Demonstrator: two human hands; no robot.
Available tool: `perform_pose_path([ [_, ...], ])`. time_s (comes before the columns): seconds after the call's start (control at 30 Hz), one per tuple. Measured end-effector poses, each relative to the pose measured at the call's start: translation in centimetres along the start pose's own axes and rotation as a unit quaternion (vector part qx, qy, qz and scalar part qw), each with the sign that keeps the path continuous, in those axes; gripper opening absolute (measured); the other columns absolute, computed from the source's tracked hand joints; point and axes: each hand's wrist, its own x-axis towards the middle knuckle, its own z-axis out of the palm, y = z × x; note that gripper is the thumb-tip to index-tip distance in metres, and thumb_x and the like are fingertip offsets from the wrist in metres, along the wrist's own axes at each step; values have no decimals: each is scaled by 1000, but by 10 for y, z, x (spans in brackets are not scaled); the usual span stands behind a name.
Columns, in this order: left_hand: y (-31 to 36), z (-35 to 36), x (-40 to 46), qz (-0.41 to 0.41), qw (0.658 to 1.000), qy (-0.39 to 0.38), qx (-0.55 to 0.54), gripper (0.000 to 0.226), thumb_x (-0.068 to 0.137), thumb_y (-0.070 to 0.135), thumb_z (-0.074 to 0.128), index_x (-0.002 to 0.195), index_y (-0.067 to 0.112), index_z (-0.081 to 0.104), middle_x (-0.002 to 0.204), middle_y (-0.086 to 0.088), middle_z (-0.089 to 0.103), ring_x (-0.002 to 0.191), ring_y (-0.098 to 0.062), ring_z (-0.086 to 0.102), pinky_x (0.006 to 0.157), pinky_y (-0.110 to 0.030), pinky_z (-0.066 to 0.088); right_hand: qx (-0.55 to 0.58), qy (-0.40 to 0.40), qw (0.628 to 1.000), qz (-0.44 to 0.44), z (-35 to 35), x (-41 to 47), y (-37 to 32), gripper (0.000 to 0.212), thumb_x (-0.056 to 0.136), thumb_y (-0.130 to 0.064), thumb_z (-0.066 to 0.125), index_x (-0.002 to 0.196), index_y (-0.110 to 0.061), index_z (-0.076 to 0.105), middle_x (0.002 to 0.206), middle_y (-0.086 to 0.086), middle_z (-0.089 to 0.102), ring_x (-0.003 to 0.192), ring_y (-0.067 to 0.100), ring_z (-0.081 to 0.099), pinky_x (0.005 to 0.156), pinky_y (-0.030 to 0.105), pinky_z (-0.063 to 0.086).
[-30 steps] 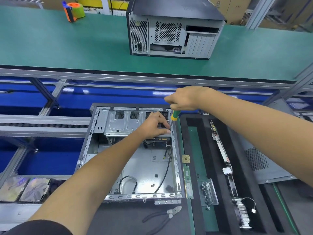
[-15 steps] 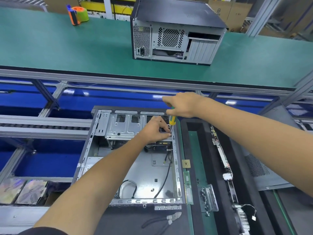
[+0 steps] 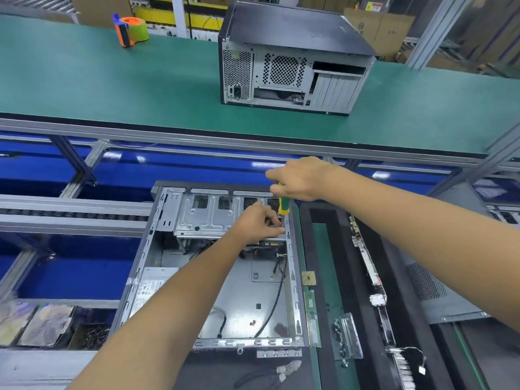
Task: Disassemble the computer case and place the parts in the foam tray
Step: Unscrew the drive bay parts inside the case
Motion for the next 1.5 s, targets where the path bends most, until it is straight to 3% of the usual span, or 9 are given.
perform_pose_path([
  [0.23, -1, -1, 2, -4, 1000, -5, -3, 18, 79, 32, 87, 69, 29, 71, 53, 12, 49, 67, -4, 46, 88, -34, 49, 170, -44, 984, -41, 2, -5, 3, 23, 80, -1, 55, 91, -20, 61, 90, -5, 52, 81, -2, 50, 62, 35, 38],
  [0.33, 1, -1, 2, -13, 1000, -11, -1, 20, 79, 31, 86, 68, 30, 70, 56, 9, 52, 61, -4, 47, 99, -29, 45, 67, -18, 998, 11, 4, -6, 8, 6, 95, -30, 51, 97, -26, 47, 84, 0, 55, 73, 22, 52, 56, 36, 32],
  [0.43, 1, -1, 3, -27, 1000, -12, 0, 21, 78, 32, 86, 66, 33, 69, 53, 13, 51, 67, -3, 51, 82, -25, 46, -5, 11, 1000, 16, 3, -5, 15, 19, 101, -34, 39, 84, -26, 39, 70, -4, 52, 61, 20, 42, 53, 34, 24],
  [0.63, 2, -4, 2, -16, 1000, -21, 0, 17, 79, 30, 85, 70, 34, 71, 56, 9, 54, 57, -8, 50, 88, -26, 46, 257, -78, 963, -27, 2, -11, 17, 29, 81, 4, 56, 99, -17, 64, 99, 1, 51, 90, 17, 52, 73, 38, 46],
  [0.77, 4, -5, 2, -26, 999, -20, 11, 19, 80, 34, 84, 69, 38, 69, 54, 11, 53, 72, -18, 61, 81, -30, 52, 70, -10, 997, 26, 6, -12, 21, 18, 100, -38, 43, 84, -29, 44, 79, -1, 57, 69, 21, 49, 57, 35, 30],
  [0.97, 5, -5, 1, -22, 1000, -17, 10, 10, 80, 30, 84, 79, 21, 79, 53, 12, 54, 59, -11, 55, 92, -37, 49, 129, -34, 991, -26, 1, -15, 11, 29, 84, -4, 52, 96, -29, 57, 96, 0, 43, 81, 28, 52, 61, 44, 41],
  [1.17, 3, -4, 1, -26, 999, -19, -1, 12, 81, 32, 84, 81, 21, 80, 49, 14, 50, 56, -6, 52, 98, -30, 43, -112, -7, 993, 39, -1, -10, 13, 19, 104, -33, 30, 95, -23, 44, 73, 1, 48, 61, 21, 43, 53, 34, 26],
  [1.33, 1, -2, 3, -21, 1000, -18, 0, 15, 81, 32, 84, 72, 32, 73, 49, 14, 51, 52, -4, 52, 113, -27, 39, 159, -58, 985, -20, -1, -15, 15, 37, 84, -5, 54, 111, -30, 57, 97, 2, 47, 84, 31, 53, 69, 46, 44],
  [1.5, 1, -1, 4, -29, 999, -25, -1, 20, 81, 34, 84, 69, 38, 69, 47, 18, 52, 57, -6, 54, 101, -29, 49, -94, -19, 995, 24, -1, -13, 18, 17, 104, -44, 33, 104, -29, 40, 75, 0, 49, 64, 20, 47, 54, 34, 28],
])
